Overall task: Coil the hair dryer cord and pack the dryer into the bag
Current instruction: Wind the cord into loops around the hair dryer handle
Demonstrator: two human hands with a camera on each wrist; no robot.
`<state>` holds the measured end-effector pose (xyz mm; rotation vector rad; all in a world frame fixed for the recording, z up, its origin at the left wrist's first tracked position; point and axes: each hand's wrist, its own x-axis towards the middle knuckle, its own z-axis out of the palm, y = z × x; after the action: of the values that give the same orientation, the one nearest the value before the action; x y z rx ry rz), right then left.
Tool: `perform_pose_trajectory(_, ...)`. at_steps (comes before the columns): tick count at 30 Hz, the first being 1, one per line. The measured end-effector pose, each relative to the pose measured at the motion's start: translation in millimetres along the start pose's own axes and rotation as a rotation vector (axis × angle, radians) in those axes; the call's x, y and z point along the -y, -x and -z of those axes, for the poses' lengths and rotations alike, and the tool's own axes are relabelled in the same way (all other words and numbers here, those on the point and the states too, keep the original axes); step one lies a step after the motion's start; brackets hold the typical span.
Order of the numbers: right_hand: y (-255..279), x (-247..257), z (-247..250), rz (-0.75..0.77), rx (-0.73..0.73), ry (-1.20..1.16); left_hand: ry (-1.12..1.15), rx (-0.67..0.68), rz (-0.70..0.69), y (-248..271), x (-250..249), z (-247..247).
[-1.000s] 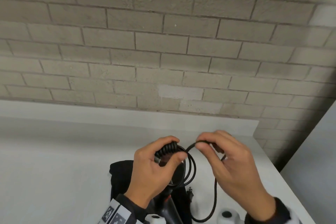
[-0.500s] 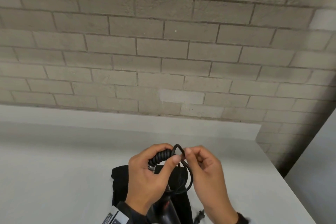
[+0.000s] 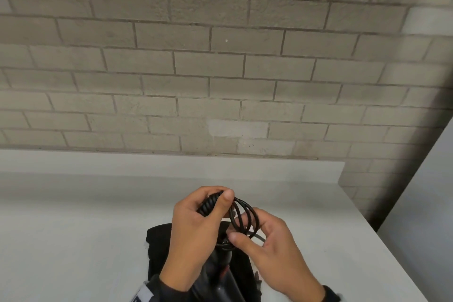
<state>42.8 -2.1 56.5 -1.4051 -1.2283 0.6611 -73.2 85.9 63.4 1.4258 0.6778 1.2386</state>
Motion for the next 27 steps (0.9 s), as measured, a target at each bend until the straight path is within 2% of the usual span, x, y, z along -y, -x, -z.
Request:
perform_pose_trajectory(3, -2, -9, -7, 0.069, -0.105, 0.16, 0.045, -0.055, 0.044, 1, -5, -2)
perform_pose_trajectory(5, -1, -18, -16, 0.18, -0.306, 0.29, 0.037, -0.128, 0.043, 1, -4, -4)
perform_pose_trajectory(7, 0, -24, -23, 0.365, -0.47, 0.435, 0.044, -0.19, 0.044, 3, -1, -6)
perform_pose_trajectory(9, -1, -30, -30, 0.565, -0.524, 0.592, 0.043, -0.235, 0.033, 4, 2, -8)
perform_pose_trajectory(10, -1, -30, -34, 0.616, -0.532, 0.633, 0.035, -0.255, 0.022, 4, 3, -9)
perform_pose_trajectory(12, -2, -29, -39, 0.619, -0.519, 0.645, 0.018, -0.275, -0.011, 5, 4, -9)
perform_pose_trajectory(14, 0, -27, -41, 0.547, -0.461, 0.596, -0.001, -0.285, -0.041, 5, 4, -9)
perform_pose_trajectory(15, 1, -21, -40, 0.444, -0.427, 0.524, -0.007, -0.293, -0.055, 5, 4, -8)
perform_pose_trajectory(18, 2, 3, -30, 0.002, -0.242, 0.185, -0.028, -0.286, -0.108, 3, 5, -7)
perform_pose_trajectory(20, -1, 18, -15, -0.163, -0.162, -0.048, -0.051, -0.246, -0.142, 2, 7, -5)
perform_pose_trajectory(24, -8, 26, 8, -0.317, -0.087, -0.375, -0.119, -0.126, -0.216, 1, 11, 1)
perform_pose_trajectory(27, -8, 29, 14, -0.372, -0.047, -0.525, -0.147, -0.003, -0.235, 3, 11, 2)
